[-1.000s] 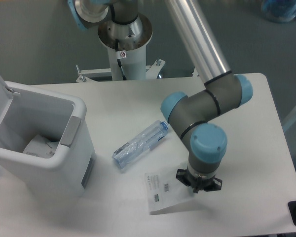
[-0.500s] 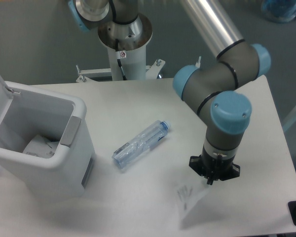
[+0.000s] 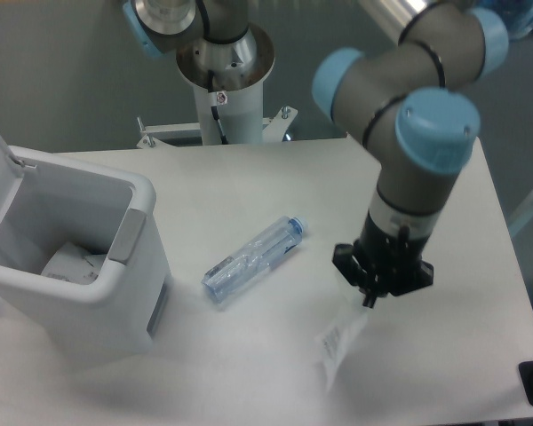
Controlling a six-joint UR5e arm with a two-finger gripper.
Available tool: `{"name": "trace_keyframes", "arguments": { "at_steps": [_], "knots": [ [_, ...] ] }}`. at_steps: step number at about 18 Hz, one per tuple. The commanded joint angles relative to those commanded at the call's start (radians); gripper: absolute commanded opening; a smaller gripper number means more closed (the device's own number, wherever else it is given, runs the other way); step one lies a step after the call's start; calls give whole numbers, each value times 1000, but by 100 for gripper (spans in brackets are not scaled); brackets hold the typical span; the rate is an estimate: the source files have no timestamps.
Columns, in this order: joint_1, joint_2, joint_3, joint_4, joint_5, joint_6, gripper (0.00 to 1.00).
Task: Place the trash in the trash can
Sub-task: 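Lift the packet and carry it over the open trash bin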
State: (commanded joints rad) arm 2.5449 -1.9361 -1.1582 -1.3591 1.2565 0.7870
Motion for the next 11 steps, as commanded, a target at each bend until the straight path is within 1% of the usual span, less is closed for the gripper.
{"name": "trace_keyframes", "arguments": {
  "at_steps": [2,7,11],
  "knots": [
    [-18,38,0,-8,-34,-29,0],
    [-60,149,0,-6,-112,-115,0],
    [-94,229,-2,-6,-173,-155,0]
  ]
}}
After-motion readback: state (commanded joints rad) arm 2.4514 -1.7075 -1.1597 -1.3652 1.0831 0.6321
